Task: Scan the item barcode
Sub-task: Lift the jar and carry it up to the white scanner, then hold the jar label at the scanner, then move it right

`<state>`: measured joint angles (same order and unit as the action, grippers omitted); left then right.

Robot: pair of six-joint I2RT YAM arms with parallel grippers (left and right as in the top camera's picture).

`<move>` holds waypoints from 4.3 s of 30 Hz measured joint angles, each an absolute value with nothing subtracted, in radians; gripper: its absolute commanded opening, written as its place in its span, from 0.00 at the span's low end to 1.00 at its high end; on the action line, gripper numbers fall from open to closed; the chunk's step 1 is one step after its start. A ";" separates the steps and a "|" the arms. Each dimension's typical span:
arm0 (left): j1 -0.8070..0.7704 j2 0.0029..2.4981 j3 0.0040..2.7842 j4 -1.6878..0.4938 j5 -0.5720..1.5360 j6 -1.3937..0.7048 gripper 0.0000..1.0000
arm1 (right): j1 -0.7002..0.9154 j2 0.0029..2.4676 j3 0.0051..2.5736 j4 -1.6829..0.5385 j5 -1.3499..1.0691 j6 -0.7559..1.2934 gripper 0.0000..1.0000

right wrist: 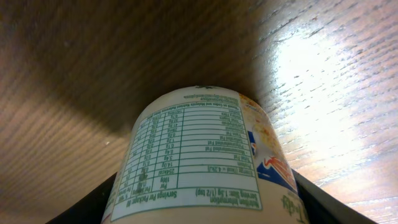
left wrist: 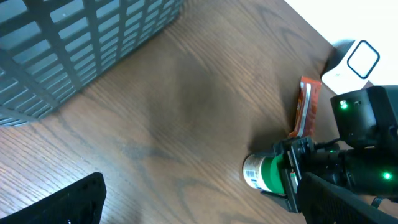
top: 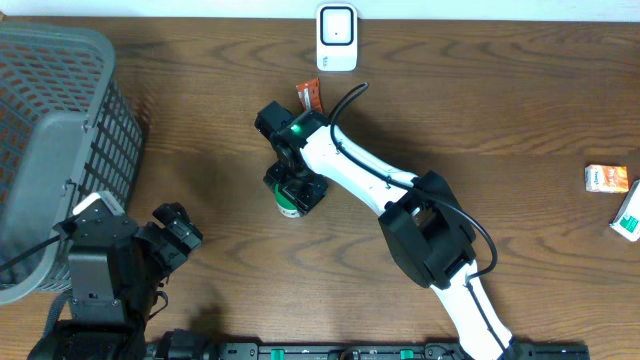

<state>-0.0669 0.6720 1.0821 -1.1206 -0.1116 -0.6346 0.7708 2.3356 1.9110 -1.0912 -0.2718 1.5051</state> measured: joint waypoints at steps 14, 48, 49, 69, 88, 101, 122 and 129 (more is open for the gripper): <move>-0.067 0.672 1.082 -1.208 -0.112 -0.631 0.98 | 0.747 2.350 1.911 -1.120 -0.557 1.185 0.46; -0.067 0.672 1.082 -1.209 -0.111 -0.631 0.98 | 0.357 2.355 1.908 -1.491 -1.126 0.158 0.50; -0.067 0.672 1.082 -1.209 -0.111 -0.631 0.98 | 0.356 2.355 1.909 -1.399 -1.110 0.174 0.49; -0.067 0.672 1.082 -1.209 -0.112 -0.631 0.98 | 0.361 2.363 2.127 -0.718 -0.278 0.363 0.56; -0.067 0.672 1.082 -1.209 -0.111 -0.631 0.98 | 0.429 2.505 2.130 -0.098 0.186 0.273 0.67; -0.067 0.672 1.082 -1.211 -0.112 -0.631 0.98 | 0.450 2.492 2.129 -0.265 0.303 0.140 0.67; -0.067 0.672 1.082 -1.212 -0.112 -0.631 0.98 | 0.190 2.032 2.144 -1.403 0.227 0.282 0.99; -0.067 0.672 1.082 -1.212 -0.112 -0.631 0.98 | 0.209 2.078 2.094 -1.326 0.053 0.249 0.99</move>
